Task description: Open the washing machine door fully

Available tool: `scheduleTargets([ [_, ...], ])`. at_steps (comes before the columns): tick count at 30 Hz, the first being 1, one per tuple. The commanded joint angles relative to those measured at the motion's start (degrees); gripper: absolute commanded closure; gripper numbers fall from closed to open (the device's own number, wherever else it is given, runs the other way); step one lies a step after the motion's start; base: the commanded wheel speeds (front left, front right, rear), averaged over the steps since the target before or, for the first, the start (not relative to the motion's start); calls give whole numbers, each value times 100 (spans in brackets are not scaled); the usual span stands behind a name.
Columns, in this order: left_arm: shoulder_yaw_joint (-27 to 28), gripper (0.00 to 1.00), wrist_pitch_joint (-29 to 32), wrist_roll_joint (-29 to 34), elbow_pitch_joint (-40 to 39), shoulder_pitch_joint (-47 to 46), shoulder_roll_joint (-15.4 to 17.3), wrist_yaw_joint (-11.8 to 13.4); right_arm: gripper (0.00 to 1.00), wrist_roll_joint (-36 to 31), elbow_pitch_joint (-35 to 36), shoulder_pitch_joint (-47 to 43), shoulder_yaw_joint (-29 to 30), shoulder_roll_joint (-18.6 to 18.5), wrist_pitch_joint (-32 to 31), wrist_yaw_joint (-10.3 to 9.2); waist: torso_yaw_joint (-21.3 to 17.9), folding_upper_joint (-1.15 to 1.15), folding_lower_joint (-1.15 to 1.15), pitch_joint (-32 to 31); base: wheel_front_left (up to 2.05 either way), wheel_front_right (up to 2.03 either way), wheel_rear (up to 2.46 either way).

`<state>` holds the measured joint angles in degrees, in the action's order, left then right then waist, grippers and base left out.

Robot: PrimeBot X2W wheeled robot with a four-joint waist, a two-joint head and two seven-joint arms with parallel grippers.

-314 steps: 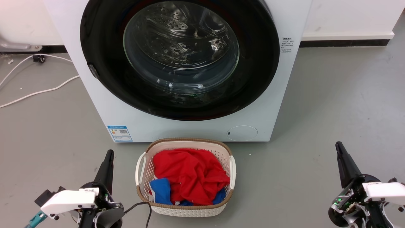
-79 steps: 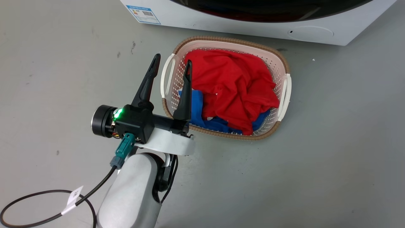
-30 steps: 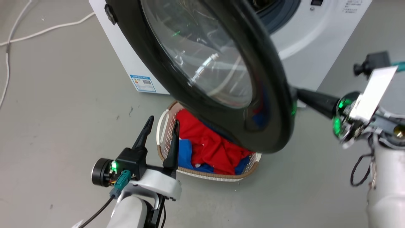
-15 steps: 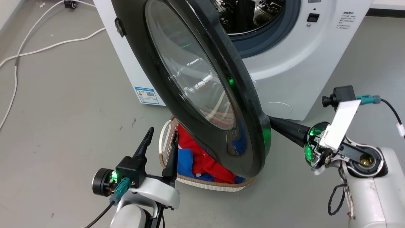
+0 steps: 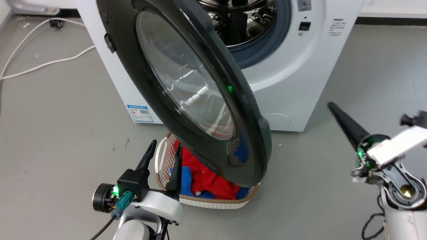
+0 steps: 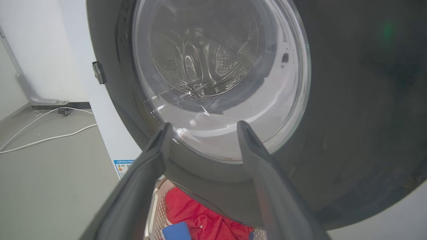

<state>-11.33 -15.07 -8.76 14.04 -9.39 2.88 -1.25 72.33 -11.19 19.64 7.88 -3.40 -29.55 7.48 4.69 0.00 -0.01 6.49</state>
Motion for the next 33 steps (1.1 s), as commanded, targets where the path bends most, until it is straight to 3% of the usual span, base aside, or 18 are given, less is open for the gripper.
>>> scheduleTargets([
  [1,35,0,-15,32,19,67,0,-11,100,-114,74,-137,36,-46,179,3,-75,0,1,-85,0,0,0],
  [9,271,0,-15,53,16,254,13,-46,100,-1494,638,-1013,31,-503,1683,3,-262,0,1,-365,0,0,0],
  [14,425,0,-15,95,7,393,48,-66,100,-2787,964,-1678,-132,-694,2479,3,-343,0,1,-490,0,0,0],
  [15,476,0,-15,105,25,451,61,-69,100,-3392,1095,-1924,-163,-730,2723,2,-353,0,1,-550,0,0,0],
  [17,515,0,-15,117,37,511,62,-77,100,-3941,1207,-2184,-209,-683,2888,2,-361,0,1,-612,0,0,0],
  [18,534,0,-15,115,38,541,68,-78,89,-4168,1267,-2291,-223,-657,2951,2,-368,0,1,-634,0,0,0],
  [19,556,0,-15,114,42,578,82,-88,39,-4390,1331,-2398,-248,-592,3006,2,-376,0,1,-659,0,0,0],
  [20,566,0,-15,125,48,608,92,-98,0,-4683,1404,-2479,-246,-600,3065,2,-378,0,1,-679,0,0,0],
  [33,727,0,-15,181,130,923,227,-124,0,-6353,2003,-3232,-283,-225,3237,2,-402,0,1,-855,0,0,0],
])
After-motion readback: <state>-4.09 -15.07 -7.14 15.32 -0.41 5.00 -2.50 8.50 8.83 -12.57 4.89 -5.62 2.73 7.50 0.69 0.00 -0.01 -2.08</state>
